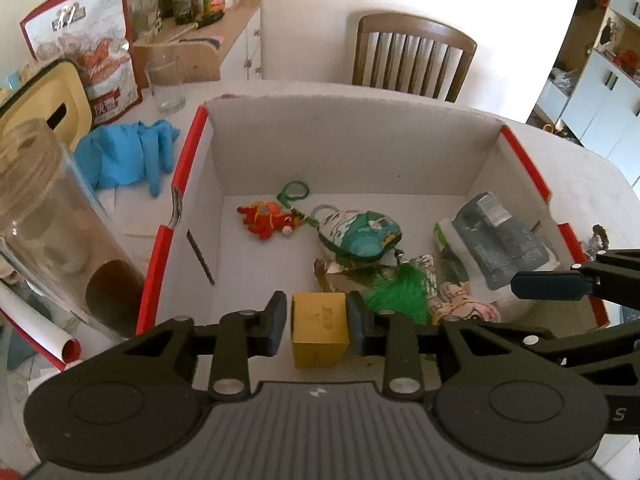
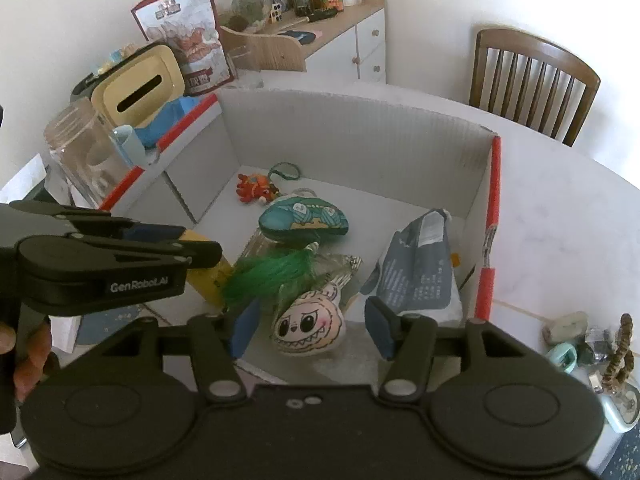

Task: Organize objects
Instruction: 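Lower and open both tools to drop the yellow box and bunny into the box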

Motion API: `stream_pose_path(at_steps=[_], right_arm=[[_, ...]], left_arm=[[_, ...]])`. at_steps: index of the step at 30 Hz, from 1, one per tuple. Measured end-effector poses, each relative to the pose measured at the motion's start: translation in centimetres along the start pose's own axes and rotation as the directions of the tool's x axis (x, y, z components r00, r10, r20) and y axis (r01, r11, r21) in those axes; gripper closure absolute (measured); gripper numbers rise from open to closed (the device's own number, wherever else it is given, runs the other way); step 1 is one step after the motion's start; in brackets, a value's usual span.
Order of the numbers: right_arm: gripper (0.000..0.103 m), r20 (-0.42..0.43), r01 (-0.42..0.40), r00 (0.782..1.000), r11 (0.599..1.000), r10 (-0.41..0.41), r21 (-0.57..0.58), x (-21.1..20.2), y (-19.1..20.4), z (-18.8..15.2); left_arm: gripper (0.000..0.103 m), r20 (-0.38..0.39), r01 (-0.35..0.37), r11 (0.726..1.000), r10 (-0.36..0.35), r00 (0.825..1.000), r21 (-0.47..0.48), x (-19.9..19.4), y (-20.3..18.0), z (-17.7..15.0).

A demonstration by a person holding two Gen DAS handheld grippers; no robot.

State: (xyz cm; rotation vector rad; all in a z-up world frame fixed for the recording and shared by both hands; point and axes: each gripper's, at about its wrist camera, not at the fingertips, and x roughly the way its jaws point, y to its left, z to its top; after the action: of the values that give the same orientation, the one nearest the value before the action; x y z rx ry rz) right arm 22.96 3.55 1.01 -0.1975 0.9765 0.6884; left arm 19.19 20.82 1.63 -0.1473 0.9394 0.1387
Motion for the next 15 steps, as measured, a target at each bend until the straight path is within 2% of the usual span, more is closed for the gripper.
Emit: stream_pose_path(at_steps=[2,11,15], right_arm=[[0.044,0.009,-0.004,1.000,1.000,0.004,0.005,-0.5,-0.1,0.0],[0.040,0.057,-0.014,0.998,1.000,0.012,0.026,-3.1,-0.7,-0.2],[0.034,0.084,-0.011,0.996,1.000,0.008,0.029,-4.8,-1.0,-0.6]], left_arm=[[0.046,0.020,-0.001,1.000,0.001,1.000,-0.001,-0.6,-0.2,0.0],[0.045,0.066,0.023,1.000,-0.023,0.998,0.009,-3.1,-1.3,0.0],[0.040,0.091,0.039,0.999,-0.041,0.995,0.024,-4.5,-2.2,0.0]])
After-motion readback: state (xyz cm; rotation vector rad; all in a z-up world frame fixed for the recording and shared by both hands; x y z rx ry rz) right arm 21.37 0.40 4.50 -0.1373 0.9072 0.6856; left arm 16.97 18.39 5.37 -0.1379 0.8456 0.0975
